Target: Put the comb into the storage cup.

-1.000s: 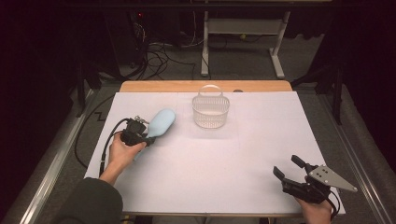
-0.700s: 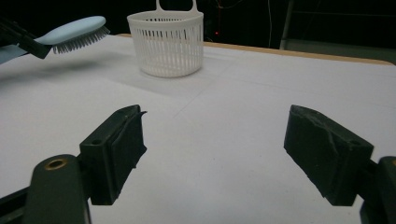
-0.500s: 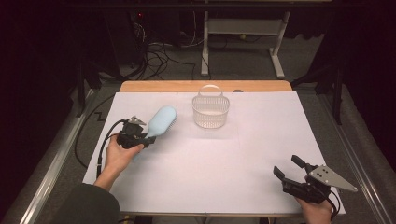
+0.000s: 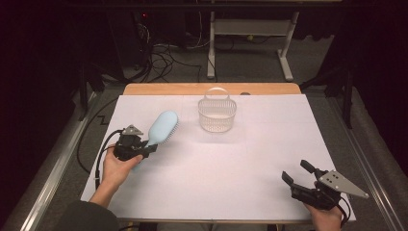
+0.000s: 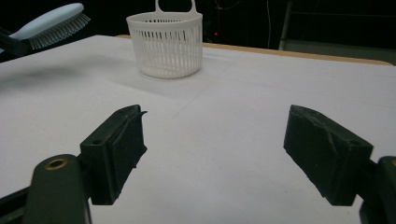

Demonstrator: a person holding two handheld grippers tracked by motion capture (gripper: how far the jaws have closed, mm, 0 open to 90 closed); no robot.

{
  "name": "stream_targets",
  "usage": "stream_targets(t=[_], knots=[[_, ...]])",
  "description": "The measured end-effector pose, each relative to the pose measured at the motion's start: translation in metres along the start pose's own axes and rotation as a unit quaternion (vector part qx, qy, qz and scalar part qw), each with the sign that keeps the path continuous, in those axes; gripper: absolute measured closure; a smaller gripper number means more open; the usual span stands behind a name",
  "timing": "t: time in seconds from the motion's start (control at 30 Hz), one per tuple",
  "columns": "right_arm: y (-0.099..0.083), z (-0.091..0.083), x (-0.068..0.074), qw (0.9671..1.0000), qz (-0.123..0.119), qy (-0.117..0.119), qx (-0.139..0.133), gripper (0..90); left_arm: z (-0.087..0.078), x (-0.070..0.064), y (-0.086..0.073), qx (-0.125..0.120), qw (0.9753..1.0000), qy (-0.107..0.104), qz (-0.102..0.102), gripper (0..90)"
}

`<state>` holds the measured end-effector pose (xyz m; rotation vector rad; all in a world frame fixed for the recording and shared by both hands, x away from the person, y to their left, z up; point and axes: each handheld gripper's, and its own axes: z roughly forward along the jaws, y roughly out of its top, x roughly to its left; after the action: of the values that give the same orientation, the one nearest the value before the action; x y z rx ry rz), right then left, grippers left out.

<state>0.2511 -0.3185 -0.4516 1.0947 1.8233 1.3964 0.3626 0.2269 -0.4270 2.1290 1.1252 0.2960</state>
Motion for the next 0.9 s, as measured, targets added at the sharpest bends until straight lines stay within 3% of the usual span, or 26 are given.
stream_targets(t=[0.33, 0.9], knots=[[0.0, 0.0, 0.0, 1.0, 0.0, 0.0, 0.001, 20.9, -0.004, -0.003, -0.015, -0.017, 0.9998, -0.006, -0.006, 69.1], [0.0, 0.0, 0.0, 1.0, 0.003, 0.0, -0.002, 20.9, -0.008, -0.027, -0.026, -0.051, 0.9982, -0.03, 0.009, 69.1]])
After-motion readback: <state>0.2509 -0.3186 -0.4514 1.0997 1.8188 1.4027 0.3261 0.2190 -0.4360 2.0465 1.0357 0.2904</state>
